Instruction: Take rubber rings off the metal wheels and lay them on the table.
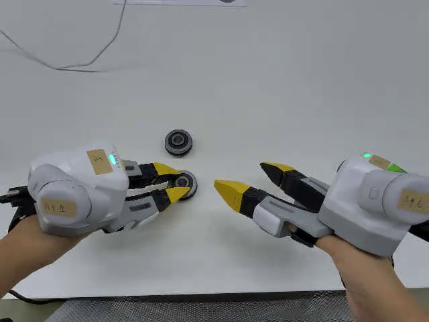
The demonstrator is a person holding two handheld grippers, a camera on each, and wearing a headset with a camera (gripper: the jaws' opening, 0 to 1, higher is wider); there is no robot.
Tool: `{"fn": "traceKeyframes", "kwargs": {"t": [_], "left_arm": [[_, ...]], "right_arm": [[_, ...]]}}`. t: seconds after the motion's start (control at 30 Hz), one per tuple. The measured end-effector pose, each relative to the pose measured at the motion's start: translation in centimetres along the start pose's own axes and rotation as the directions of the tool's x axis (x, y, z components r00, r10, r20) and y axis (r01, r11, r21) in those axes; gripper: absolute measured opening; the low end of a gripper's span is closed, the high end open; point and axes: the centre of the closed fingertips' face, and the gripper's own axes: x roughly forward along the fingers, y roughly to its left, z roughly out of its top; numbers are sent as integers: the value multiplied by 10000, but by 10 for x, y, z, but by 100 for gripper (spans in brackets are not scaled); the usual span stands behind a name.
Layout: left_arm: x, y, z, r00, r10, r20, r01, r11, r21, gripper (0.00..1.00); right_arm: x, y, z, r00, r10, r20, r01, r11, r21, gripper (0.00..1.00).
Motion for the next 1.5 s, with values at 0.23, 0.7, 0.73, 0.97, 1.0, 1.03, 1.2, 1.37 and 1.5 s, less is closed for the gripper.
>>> {"fn": "traceKeyframes", "kwargs": {"t": [0.23,0.7,0.73,0.97,1.0,1.03,1.2,1.37,1.5], "left_arm": [[3,3,1,9998,-163,75,163,9998,-112,13],[7,4,1,9995,-262,170,260,9996,82,13],[7,4,1,9995,-259,172,258,9996,63,13],[8,4,1,9995,-249,189,249,9997,7,13],[8,5,1,9995,-253,193,253,9997,2,13],[8,5,1,9995,-255,198,255,9997,-5,13],[7,4,0,9995,-252,192,252,9997,-12,13],[6,4,0,9995,-254,207,255,9997,-41,13],[6,4,-1,9995,-253,202,254,9997,-55,13]], "right_arm": [[15,24,-6,9953,969,-81,-951,9877,1238,46],[37,37,-12,9928,1181,-193,-1111,9695,2184,43],[37,37,-13,9932,1147,-192,-1073,9677,2280,43],[43,33,-20,9935,1001,-537,-823,9602,2669,43],[44,32,-20,9935,994,-549,-810,9592,2708,43],[45,32,-22,9933,991,-600,-786,9570,2794,43],[50,33,-24,9922,1066,-647,-796,9408,3294,43],[53,34,-28,9909,1130,-727,-797,9299,3590,43],[54,33,-30,9915,1040,-787,-691,9305,3597,43]]}}
